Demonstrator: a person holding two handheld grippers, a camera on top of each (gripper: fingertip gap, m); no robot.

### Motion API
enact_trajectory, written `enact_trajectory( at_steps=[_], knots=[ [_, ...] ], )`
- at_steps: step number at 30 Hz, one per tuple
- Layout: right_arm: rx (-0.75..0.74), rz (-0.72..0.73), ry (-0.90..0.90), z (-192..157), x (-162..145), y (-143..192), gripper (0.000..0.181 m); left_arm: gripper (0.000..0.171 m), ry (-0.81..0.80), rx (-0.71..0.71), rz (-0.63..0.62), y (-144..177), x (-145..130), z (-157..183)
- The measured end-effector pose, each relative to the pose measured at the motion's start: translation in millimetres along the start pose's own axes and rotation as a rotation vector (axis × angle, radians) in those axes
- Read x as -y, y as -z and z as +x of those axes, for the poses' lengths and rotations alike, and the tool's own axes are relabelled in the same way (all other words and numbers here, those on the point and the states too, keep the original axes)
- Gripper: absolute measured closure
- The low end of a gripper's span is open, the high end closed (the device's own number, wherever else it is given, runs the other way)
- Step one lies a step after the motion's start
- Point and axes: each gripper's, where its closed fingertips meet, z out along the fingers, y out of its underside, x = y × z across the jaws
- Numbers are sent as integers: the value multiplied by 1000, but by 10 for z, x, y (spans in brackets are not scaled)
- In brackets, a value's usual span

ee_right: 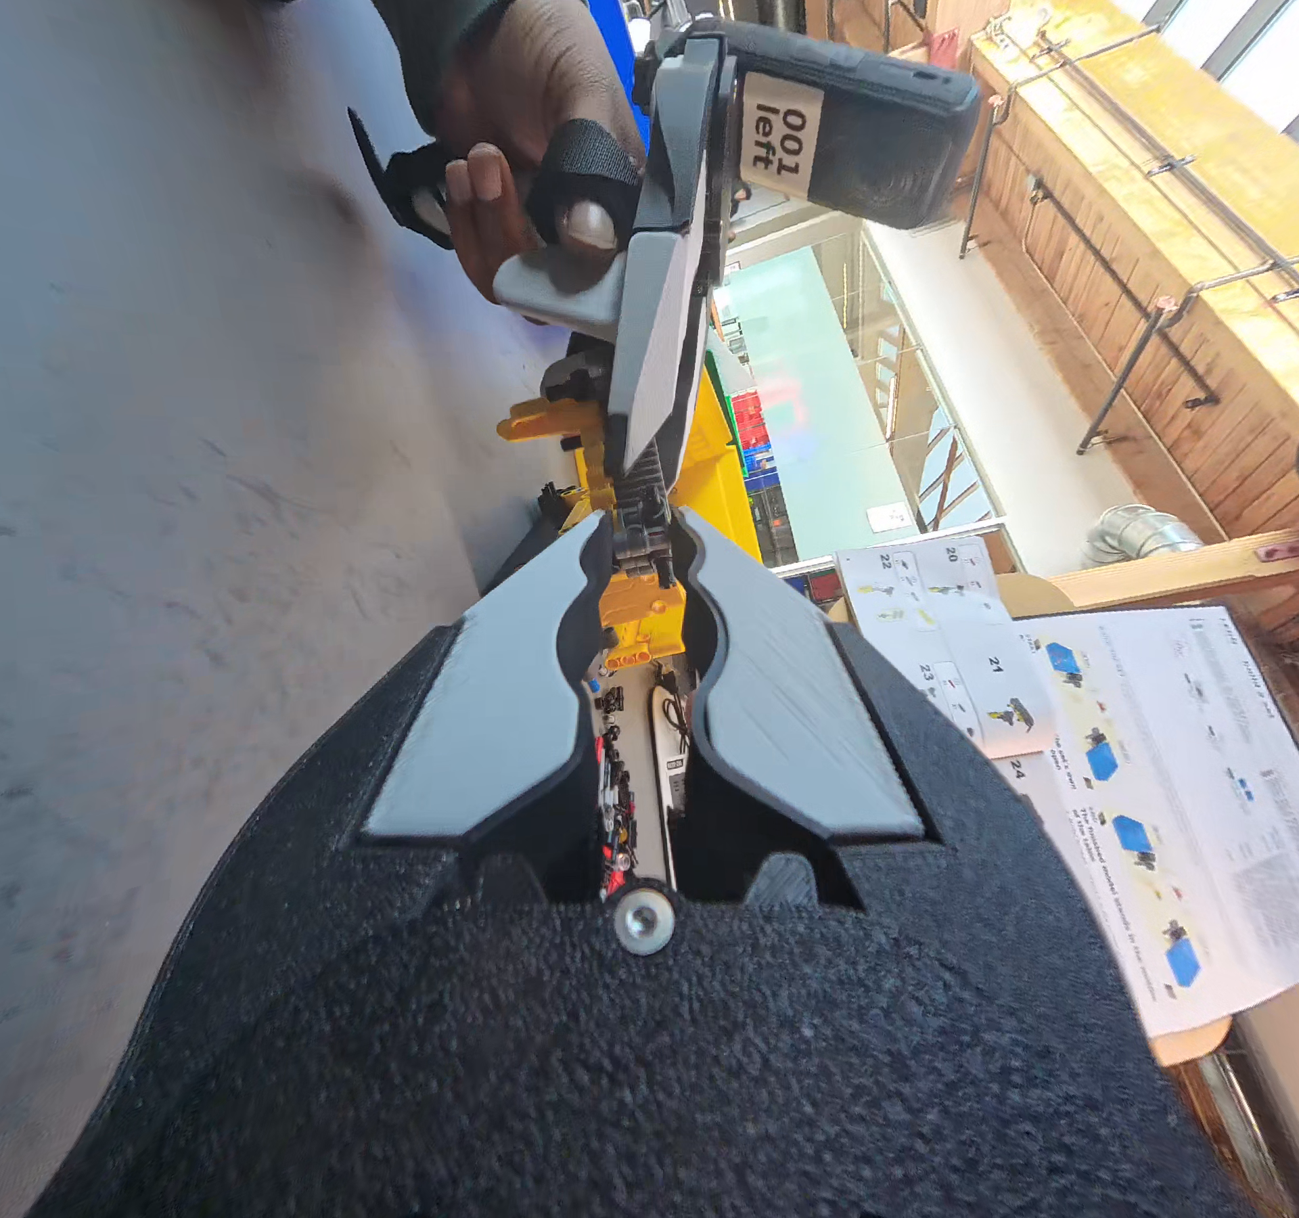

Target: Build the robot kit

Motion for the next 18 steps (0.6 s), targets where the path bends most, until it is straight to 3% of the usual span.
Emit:
enact_trajectory(
  at_steps=[5,7,11,18],
  knots=[
    [-46,-2,-12,75,6,12,170,147,-236,167,-38,5,24,-56],
    [-34,7,-78,90,1,20,169,158,-305,218,-33,34,42,-95],
    [26,36,-261,95,-23,42,157,164,-367,255,-44,51,45,-114],
    [183,81,-574,16,-55,78,154,164,-415,272,-102,11,-51,-138]
  ],
)
